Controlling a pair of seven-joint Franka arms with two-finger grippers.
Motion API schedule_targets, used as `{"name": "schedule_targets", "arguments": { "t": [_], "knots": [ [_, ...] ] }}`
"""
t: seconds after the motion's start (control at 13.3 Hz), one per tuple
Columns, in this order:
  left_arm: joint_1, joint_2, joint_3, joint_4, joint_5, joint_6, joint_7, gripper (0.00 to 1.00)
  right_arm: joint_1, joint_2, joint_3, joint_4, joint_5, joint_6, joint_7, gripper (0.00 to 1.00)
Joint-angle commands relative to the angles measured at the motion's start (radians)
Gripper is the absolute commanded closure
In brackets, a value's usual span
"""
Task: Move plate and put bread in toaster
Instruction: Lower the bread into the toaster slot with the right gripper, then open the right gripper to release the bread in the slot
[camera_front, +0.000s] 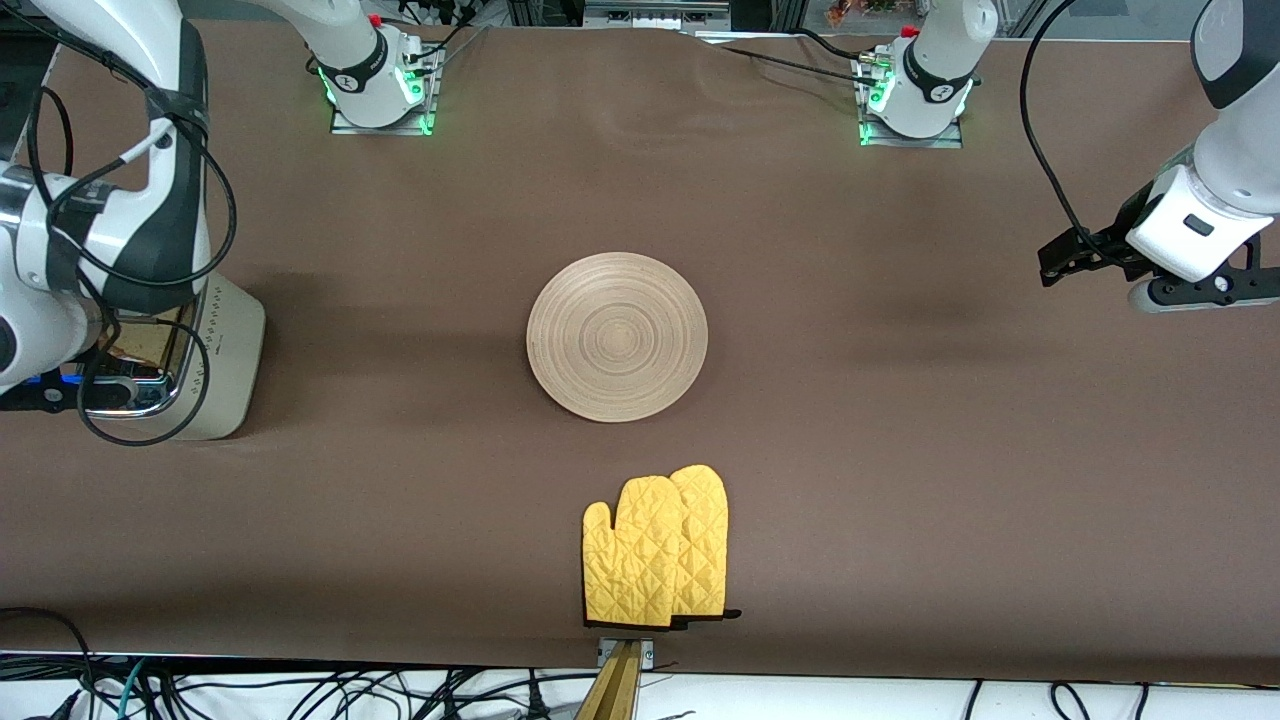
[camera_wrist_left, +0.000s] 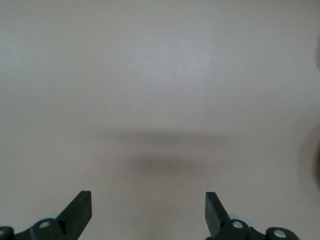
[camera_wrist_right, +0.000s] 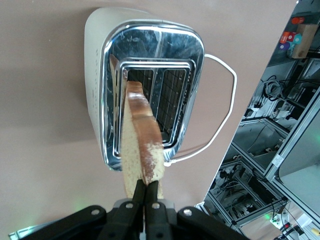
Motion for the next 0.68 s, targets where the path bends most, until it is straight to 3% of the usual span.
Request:
{"name": "schedule_targets", "arguments": {
  "t": [0.0, 0.6],
  "knots": [
    [0.001, 0.005, -0.001, 0.016, -0.01, -0.016, -0.002, 0.0, -0.009, -0.029, -0.005, -0.005, 0.01, -0.017, -0.033, 1.0],
    [0.001, 0.005, -0.004, 0.016, -0.007, -0.016, -0.002, 0.0, -0.107, -0.021, -0.003, -0.005, 0.009, 0.037, -0.122, 1.0]
  ]
}}
